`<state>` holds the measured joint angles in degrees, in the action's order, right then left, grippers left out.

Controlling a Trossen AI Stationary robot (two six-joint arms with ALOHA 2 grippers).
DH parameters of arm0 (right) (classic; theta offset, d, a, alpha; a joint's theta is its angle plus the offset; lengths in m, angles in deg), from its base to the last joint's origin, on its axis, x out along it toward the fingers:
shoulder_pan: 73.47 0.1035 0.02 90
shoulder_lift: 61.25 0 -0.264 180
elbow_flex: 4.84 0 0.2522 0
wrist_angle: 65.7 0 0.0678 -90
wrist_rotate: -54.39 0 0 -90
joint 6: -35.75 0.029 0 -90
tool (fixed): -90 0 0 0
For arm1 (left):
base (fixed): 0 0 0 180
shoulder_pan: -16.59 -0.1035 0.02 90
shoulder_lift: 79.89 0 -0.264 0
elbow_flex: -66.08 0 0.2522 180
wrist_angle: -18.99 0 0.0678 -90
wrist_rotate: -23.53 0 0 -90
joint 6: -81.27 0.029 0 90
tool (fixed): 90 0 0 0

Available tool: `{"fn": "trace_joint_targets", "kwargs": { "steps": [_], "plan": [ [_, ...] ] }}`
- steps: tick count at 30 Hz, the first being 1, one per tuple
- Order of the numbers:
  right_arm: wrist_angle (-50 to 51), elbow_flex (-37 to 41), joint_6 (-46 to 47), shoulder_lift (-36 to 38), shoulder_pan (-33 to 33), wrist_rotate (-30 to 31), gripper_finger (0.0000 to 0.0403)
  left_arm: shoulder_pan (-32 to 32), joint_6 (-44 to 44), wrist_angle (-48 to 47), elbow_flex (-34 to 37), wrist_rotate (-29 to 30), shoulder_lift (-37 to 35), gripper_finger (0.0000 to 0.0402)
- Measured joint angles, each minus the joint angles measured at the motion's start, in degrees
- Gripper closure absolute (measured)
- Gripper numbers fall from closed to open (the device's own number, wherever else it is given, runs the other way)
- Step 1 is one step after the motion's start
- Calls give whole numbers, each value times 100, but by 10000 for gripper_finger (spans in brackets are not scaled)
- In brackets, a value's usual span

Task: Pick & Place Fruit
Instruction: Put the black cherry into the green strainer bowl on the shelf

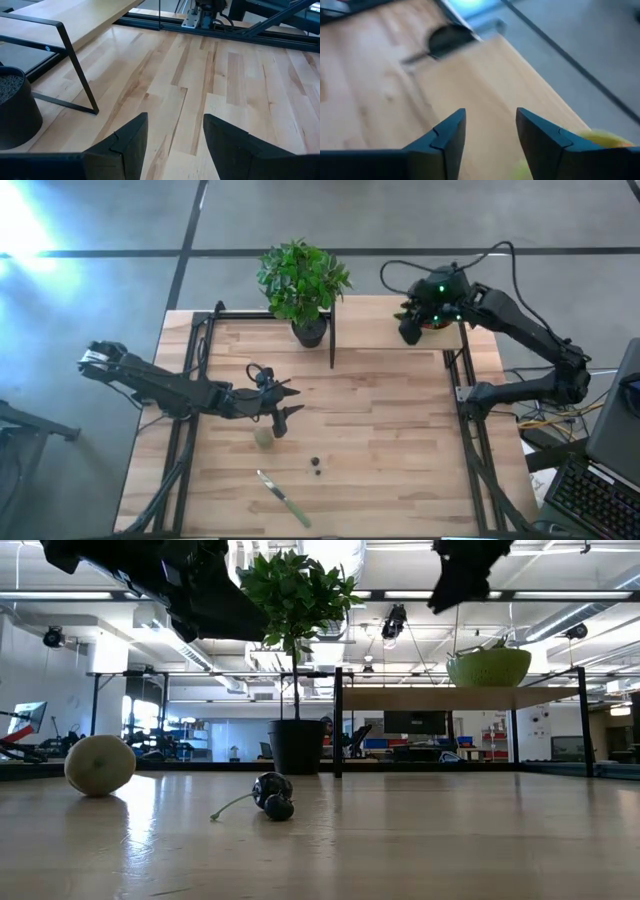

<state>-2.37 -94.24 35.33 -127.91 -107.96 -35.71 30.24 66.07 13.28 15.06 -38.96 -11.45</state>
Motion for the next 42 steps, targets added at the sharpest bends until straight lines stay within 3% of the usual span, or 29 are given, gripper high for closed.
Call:
{"fn": "trace_joint_targets", "kwargs": {
  "steps": [7, 17, 23, 32, 39, 42],
  "plan": [
    [-547, 0, -20, 67, 1069, 9, 269, 0, 0, 0, 1, 0, 0, 204],
    [-130, 85, 181, 64, 2083, 175, 319, 0, 0, -4, 0, 1, 0, 204],
    [-408, 317, 330, 54, 2926, 216, 346, -1, -1, -4, 0, 2, 0, 204],
    [-551, 1040, 494, 51, 4349, 1440, 376, 0, -38, 51, 2, 2, 0, 204],
    [-1119, 1915, 1231, 54, 4939, 1530, 391, -2, 118, 299, 2, -4, -13, 204],
    [-1445, 2252, 1248, 54, 5185, 1523, 394, -4, 375, 263, 0, -491, -13, 204]
  ]
}}
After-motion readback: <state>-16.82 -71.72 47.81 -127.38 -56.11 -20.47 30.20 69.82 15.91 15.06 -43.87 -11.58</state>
